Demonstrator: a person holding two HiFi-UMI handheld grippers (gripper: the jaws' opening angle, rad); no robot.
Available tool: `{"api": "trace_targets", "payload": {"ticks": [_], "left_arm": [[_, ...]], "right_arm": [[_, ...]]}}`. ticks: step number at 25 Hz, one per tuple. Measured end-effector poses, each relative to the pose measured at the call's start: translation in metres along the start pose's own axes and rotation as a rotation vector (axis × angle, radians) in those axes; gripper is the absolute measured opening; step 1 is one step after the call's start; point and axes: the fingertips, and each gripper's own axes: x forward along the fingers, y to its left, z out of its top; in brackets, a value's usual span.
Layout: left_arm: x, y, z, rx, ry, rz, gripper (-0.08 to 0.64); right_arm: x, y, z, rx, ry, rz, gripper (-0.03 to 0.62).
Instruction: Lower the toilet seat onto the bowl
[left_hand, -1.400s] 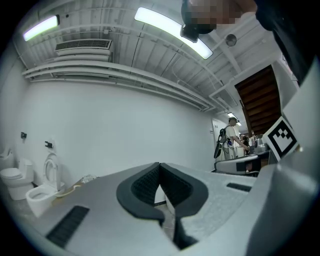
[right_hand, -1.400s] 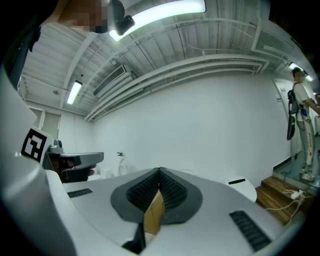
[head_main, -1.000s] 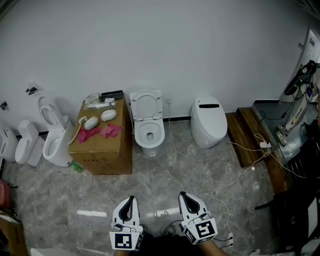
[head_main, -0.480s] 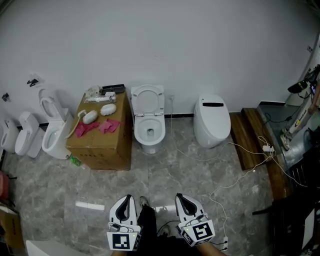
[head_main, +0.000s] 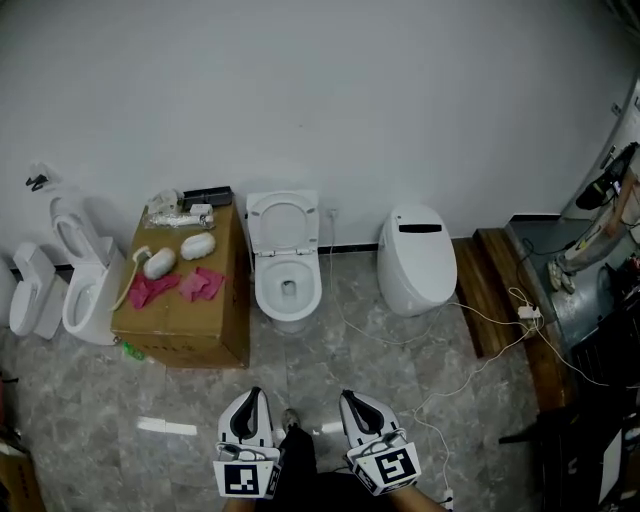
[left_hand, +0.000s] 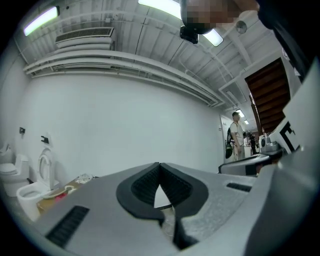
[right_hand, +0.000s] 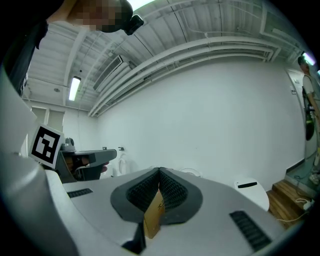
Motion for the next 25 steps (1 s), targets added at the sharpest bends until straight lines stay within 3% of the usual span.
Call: {"api": "trace_targets", "payload": {"ticks": [11,18,25], "left_arm": [[0.134,0.093,0.007,-0.017,-0.014,-0.047,0.008],[0.199,0.127,-0.004,-0.035,0.016,-0.020,0.008],[0.295,0.161,-0.014,-0.017,0.038,0.050,0.009]], "right_arm": [[0.155,-0.035,0.021,-0.012,0.004,-0.023,0.021],[0.239,-0.072,0.025,0.002,0.018,-0.007,0.021],[0.338,-0.127,0.027,0.014,0.032,0.075,0.021]]}}
